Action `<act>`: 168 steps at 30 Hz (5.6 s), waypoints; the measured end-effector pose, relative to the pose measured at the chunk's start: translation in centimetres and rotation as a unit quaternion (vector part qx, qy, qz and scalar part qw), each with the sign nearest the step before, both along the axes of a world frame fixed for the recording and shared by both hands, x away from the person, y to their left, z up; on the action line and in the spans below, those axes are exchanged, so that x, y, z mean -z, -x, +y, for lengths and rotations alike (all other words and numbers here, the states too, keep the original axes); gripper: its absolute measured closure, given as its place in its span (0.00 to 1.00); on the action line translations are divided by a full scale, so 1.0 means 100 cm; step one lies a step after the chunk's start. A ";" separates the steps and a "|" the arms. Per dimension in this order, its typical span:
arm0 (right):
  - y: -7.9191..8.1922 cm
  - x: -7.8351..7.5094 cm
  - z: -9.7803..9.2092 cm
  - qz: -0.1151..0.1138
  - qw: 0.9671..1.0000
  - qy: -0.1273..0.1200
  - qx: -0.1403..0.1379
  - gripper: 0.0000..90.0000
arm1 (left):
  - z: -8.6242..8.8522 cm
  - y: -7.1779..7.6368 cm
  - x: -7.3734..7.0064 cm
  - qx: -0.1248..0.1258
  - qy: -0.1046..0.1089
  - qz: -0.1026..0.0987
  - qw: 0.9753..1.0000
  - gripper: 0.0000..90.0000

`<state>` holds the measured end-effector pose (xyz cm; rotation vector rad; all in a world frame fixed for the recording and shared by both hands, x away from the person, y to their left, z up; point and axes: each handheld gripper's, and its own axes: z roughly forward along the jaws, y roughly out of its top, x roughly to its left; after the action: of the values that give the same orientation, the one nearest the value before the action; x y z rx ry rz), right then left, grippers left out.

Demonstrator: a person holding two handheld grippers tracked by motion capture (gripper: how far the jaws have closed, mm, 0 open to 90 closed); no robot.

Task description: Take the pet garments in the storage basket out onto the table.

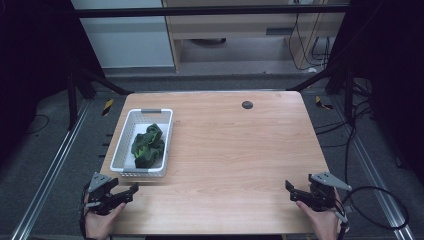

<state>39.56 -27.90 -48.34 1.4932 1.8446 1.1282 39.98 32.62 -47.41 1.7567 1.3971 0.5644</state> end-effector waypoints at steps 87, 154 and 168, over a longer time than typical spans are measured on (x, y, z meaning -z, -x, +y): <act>-0.001 0.001 0.012 0.007 0.999 0.016 -0.036 0.14 | -0.010 -0.052 -0.101 0.040 0.000 -0.046 0.998 0.21; -0.004 0.003 0.011 0.017 0.999 0.017 -0.048 0.15 | -0.040 -0.137 -0.085 0.071 -0.096 0.089 0.989 0.21; -0.005 0.004 0.011 0.023 0.998 0.016 -0.053 0.15 | -0.046 -0.146 -0.075 0.080 -0.123 0.111 0.983 0.26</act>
<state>40.03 -26.77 -48.70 1.4293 1.9835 1.1150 54.54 28.01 -39.91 2.1647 1.3645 0.4811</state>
